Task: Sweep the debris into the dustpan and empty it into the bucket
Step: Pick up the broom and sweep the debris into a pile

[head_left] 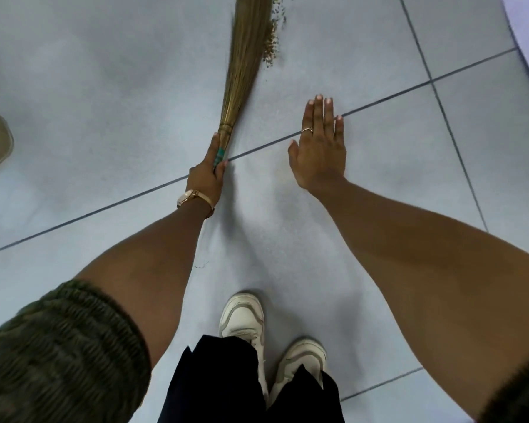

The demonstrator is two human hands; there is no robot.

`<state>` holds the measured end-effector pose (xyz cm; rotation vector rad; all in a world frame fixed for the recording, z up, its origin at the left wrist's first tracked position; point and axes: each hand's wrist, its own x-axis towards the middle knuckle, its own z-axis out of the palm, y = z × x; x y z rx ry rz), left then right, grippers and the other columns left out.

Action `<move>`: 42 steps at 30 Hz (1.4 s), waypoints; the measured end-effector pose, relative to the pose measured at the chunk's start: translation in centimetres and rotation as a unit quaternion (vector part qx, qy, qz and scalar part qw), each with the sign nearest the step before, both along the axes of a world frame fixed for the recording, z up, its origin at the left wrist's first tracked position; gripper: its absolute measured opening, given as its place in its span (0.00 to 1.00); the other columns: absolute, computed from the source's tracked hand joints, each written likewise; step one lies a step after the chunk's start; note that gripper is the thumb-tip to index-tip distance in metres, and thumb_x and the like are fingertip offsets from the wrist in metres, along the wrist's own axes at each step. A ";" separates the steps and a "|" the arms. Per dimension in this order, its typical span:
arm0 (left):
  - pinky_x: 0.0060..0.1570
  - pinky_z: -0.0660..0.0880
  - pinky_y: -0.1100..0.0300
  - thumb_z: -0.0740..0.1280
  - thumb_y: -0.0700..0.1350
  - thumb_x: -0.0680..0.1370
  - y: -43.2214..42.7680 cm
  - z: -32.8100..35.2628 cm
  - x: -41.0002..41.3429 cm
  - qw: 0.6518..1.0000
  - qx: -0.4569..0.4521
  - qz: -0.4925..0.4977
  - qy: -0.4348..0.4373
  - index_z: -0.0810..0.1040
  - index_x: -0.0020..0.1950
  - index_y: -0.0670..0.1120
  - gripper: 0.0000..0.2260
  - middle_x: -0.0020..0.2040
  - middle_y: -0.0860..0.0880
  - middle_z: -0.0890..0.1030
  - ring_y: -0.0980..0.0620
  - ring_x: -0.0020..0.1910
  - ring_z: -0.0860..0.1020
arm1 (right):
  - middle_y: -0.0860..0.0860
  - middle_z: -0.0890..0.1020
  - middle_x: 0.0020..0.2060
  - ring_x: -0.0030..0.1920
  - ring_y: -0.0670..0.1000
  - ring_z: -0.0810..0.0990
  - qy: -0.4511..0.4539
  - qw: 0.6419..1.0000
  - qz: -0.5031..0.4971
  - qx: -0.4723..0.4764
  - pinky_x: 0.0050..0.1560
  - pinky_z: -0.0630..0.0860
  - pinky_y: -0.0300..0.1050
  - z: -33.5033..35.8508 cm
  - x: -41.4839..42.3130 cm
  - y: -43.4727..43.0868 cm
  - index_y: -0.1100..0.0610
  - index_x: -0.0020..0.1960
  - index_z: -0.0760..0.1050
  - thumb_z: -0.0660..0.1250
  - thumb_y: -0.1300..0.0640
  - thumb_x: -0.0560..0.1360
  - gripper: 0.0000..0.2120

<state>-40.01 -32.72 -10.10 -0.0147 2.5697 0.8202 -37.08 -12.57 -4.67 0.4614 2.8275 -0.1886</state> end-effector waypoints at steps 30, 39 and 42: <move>0.43 0.65 0.52 0.56 0.40 0.81 -7.9 7.3 13.4 0.952 -0.089 0.206 -0.207 0.61 0.53 0.42 0.04 0.46 0.37 0.76 0.43 0.39 0.71 | 0.58 0.45 0.79 0.79 0.56 0.42 -0.076 0.994 -0.055 -0.061 0.79 0.42 0.54 5.5 5.7 -3.0 0.63 0.78 0.41 0.51 0.49 0.81 0.34; 0.40 0.70 0.51 0.52 0.49 0.82 2.3 3.7 15.0 0.958 -0.058 0.156 -0.236 0.61 0.61 0.43 0.12 0.43 0.41 0.74 0.42 0.39 0.74 | 0.58 0.44 0.79 0.79 0.56 0.42 -0.079 0.994 -0.067 -0.039 0.79 0.44 0.55 2.8 7.7 -0.6 0.62 0.78 0.41 0.51 0.48 0.81 0.34; 0.40 0.67 0.53 0.51 0.52 0.82 4.3 4.8 13.8 0.964 -0.051 0.169 -0.200 0.63 0.60 0.42 0.15 0.42 0.43 0.74 0.44 0.39 0.71 | 0.57 0.44 0.79 0.79 0.55 0.42 -0.086 0.993 -0.079 -0.035 0.79 0.44 0.55 3.1 8.5 -0.2 0.62 0.78 0.41 0.51 0.47 0.81 0.34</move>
